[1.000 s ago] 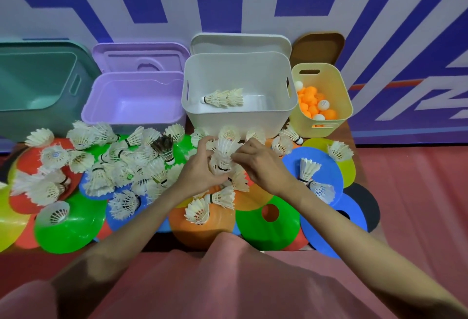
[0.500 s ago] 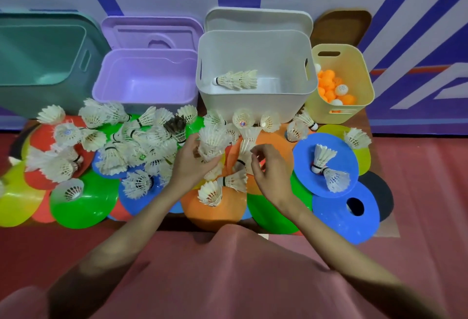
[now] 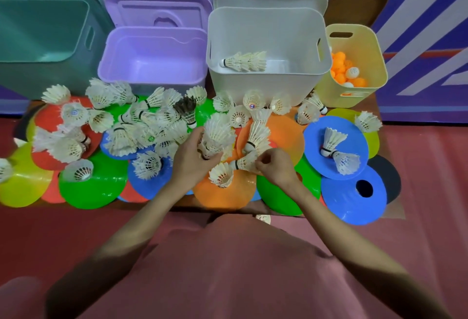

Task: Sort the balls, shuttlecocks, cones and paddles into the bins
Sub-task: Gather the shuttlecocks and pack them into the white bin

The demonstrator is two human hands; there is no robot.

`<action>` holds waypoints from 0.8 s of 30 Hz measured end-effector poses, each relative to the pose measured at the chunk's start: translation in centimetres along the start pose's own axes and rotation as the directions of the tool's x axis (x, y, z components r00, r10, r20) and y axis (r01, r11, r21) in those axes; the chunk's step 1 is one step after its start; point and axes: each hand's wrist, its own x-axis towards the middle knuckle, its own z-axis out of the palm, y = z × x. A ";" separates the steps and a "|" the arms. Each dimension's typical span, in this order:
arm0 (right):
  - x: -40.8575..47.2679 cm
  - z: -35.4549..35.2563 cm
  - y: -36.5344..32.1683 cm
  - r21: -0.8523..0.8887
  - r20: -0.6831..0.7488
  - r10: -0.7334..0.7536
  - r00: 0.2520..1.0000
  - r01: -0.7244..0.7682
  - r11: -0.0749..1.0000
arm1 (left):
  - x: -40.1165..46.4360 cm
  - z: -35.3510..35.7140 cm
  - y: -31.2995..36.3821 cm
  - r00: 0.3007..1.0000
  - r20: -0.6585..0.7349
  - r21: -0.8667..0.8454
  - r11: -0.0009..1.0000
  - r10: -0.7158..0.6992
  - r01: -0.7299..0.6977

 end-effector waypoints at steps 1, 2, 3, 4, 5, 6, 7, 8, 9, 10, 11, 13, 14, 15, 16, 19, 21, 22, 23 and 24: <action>-0.2 -0.5 -0.2 -0.001 -0.005 -0.006 1.000 0.006 1.000 | 0.0 -0.1 -0.2 1.000 0.006 0.013 1.000 0.003 -0.003; -0.4 -1.2 -0.6 0.000 -0.015 -0.011 1.000 0.011 1.000 | -0.1 -0.1 -0.3 1.000 0.015 0.023 1.000 -0.001 0.001; -0.7 -2.0 -0.9 -0.002 -0.038 -0.019 0.999 0.018 1.000 | -0.1 -0.2 -0.5 1.000 0.023 0.032 0.999 -0.006 0.006; -1.1 -2.8 -1.3 -0.011 -0.076 -0.030 0.997 0.029 1.000 | 0.0 -0.2 -0.7 1.000 0.029 0.040 0.999 -0.008 0.007; -1.5 -3.6 -1.8 -0.021 -0.132 -0.053 0.990 0.051 0.998 | 0.0 -0.3 -1.0 0.999 0.032 0.051 0.999 -0.004 0.002; -1.9 -4.4 -2.4 -0.022 -0.206 -0.093 0.974 0.091 0.996 | 0.0 -0.3 -1.1 0.999 0.037 0.065 0.998 0.000 -0.003; -2.3 -5.1 -3.1 -0.012 -0.286 -0.145 0.947 0.148 0.989 | 0.1 -0.4 -1.2 0.999 0.041 0.076 0.997 0.005 -0.008; -2.7 -5.7 -3.8 0.010 -0.358 -0.197 0.913 0.215 0.977 | 0.1 -0.4 -1.3 0.999 0.048 0.081 0.997 0.009 -0.013; -3.0 -6.1 -4.5 0.032 -0.411 -0.245 0.878 0.283 0.959 | 0.1 -0.4 -1.3 0.998 0.053 0.083 0.996 0.016 -0.020; -3.1 -6.4 -5.0 0.040 -0.436 -0.292 0.851 0.343 0.938 | 0.1 -0.4 -1.2 0.998 0.056 0.086 0.996 0.022 -0.027; -3.2 -6.4 -5.5 0.034 -0.434 -0.340 0.834 0.393 0.919 | 0.1 -0.5 -1.2 0.998 0.059 0.088 0.995 0.031 -0.036; -3.1 -6.0 -6.2 -0.006 -0.377 -0.429 0.821 0.461 0.887 | 0.2 -0.5 -1.0 0.997 0.064 0.098 0.994 0.041 -0.047; -3.0 -5.6 -6.4 -0.045 -0.340 -0.474 0.812 0.489 0.871 | 0.2 -0.5 -1.0 0.997 0.066 0.098 0.994 0.043 -0.049; -2.9 -5.2 -6.6 -0.088 -0.299 -0.521 0.799 0.521 0.849 | 0.3 -0.6 -0.8 0.997 0.067 0.090 0.994 0.049 -0.055; -2.7 -4.7 -6.7 -0.126 -0.251 -0.568 0.784 0.556 0.822 | 0.3 -0.7 -0.6 0.996 0.069 0.078 0.995 0.057 -0.063; -2.2 -3.5 -7.2 -0.178 -0.135 -0.658 0.741 0.635 0.752 | 0.5 -1.0 -0.2 0.994 0.080 0.040 0.996 0.071 -0.074; -1.9 -3.1 -7.3 -0.165 -0.134 -0.676 0.724 0.657 0.736 | 0.5 -1.4 -0.3 0.996 0.066 0.007 0.999 0.053 -0.054; -1.8 -2.9 -7.3 -0.146 -0.155 -0.676 0.721 0.660 0.737 | 0.4 -1.5 -0.5 0.998 0.051 -0.014 0.999 0.035 -0.034; -1.8 -2.8 -7.3 -0.125 -0.193 -0.667 0.719 0.657 0.744 | 0.3 -1.6 -0.6 0.999 0.036 -0.042 0.999 0.015 -0.013; -1.9 -2.6 -7.2 -0.103 -0.243 -0.650 0.720 0.647 0.756 | 0.1 -1.7 -0.7 1.000 0.023 -0.074 0.997 -0.011 0.012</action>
